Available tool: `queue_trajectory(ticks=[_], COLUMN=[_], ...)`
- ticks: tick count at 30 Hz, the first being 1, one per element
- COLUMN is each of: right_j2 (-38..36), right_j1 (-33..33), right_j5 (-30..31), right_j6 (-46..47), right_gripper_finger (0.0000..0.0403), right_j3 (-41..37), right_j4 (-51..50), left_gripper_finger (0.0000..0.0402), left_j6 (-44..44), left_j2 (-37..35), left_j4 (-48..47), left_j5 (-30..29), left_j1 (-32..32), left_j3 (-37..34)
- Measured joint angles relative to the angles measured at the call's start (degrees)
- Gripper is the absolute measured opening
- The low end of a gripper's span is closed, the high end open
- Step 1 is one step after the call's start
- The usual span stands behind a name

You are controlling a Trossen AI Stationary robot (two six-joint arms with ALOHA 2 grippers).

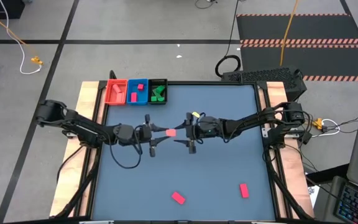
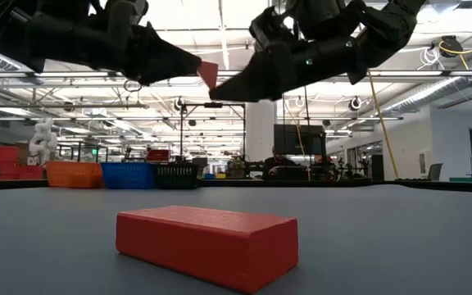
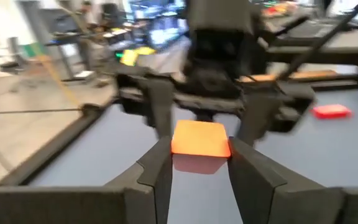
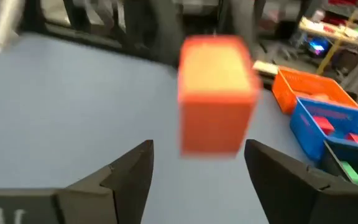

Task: Sort & place blocks by color
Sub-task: Put the orange block into the orange bin

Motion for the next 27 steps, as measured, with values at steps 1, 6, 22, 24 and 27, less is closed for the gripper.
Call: queue_trajectory(ticks=[1, 6, 22, 24, 27], right_j2=[0.0, -0.06, -5.06, -6.24, -7.77], right_j1=[0.0, -0.02, 0.0, 0.0, 0.02], right_j5=[1.38, 6.86, 7.09, 7.03, 7.05], right_j6=[-0.19, -0.09, -0.06, 0.0, 0.02], right_gripper_finger=[0.0247, 0.0247, 0.0247, 0.0247, 0.0247], right_j3=[0.0, 0.0, 0.0, 0.0, 0.0], right_j4=[-0.91, -4.2, -6.32, -7.66, -8.67], left_gripper_finger=[0.0128, 0.0127, 0.0129, 0.0127, 0.0127], left_j6=[0.23, -2.68, -23.43, -23.81, -26.07], left_j2=[-0.47, -4.86, -18.94, -18.95, -18.03], left_j4=[-0.05, -7.66, -44.86, -46.89, -49.66], left_j5=[-1.94, -17.5, -24.93, -24.89, -24.9], left_j1=[0.0, 1.92, 35.55, 39.18, 43.24], left_j3=[0.0, 0.0, 0.0, 0.0, 0.0])
